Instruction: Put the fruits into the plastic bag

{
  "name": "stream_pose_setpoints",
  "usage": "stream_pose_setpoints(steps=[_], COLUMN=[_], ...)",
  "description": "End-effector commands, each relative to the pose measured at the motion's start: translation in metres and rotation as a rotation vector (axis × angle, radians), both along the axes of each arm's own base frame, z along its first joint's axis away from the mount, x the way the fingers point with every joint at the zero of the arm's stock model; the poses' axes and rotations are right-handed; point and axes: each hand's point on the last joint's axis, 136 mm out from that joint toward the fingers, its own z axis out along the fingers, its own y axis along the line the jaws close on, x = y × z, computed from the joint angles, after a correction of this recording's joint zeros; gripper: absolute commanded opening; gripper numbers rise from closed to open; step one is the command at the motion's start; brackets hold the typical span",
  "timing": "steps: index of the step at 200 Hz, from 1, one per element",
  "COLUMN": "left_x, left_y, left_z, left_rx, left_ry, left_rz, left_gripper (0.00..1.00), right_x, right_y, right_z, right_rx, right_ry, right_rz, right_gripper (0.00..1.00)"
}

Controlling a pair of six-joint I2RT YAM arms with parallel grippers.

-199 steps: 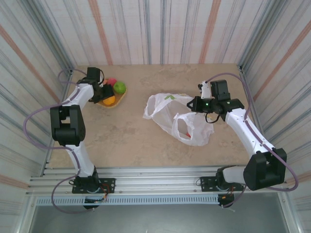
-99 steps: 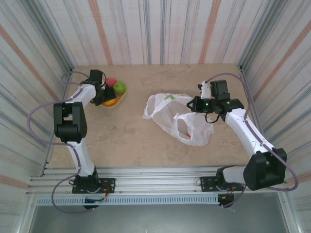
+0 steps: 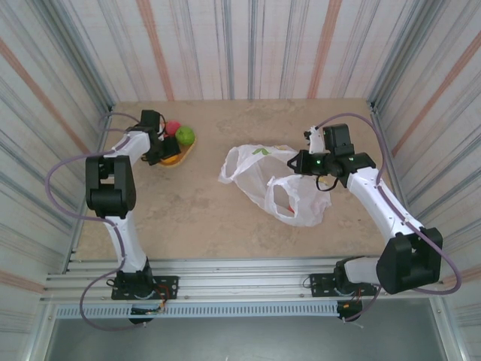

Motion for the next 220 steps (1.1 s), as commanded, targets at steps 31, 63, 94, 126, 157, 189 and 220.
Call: stream_pose_setpoints(steps=[31,63,94,126,157,189,220], left_x=[0.008,0.008,-0.001,-0.027,-0.073,-0.128,-0.182], left_y=[-0.007,-0.008,-0.012,-0.023,-0.051,-0.117,-0.213], left_z=[-0.001,0.003,0.018,0.051,0.094,0.164,0.216], left_rx=[-0.027,-0.036,-0.046,-0.084,-0.15,-0.222,-0.314], left_ry=[-0.014,-0.027,-0.055,-0.115,-0.224,-0.428,-0.573], left_rz=[-0.004,-0.007,-0.004,-0.01,-0.089,-0.337,-0.67], left_gripper=[0.79,0.73,0.71,0.7,0.69,0.65,0.64], right_x=[-0.005,-0.006,-0.007,-0.006,-0.004,0.001,0.002], right_y=[0.004,0.005,0.004,0.004,0.006,0.012,0.014], right_z=[-0.003,-0.001,-0.001,0.002,0.004,0.007,0.008], right_rx=[0.003,0.002,-0.003,-0.003,0.022,0.071,0.083], right_ry=[0.028,0.025,0.023,0.017,0.026,0.034,0.04], right_rz=[-0.005,-0.004,-0.008,-0.011,-0.026,-0.037,-0.034], right_gripper=[0.0,0.0,0.0,0.0,0.0,0.0,0.0])
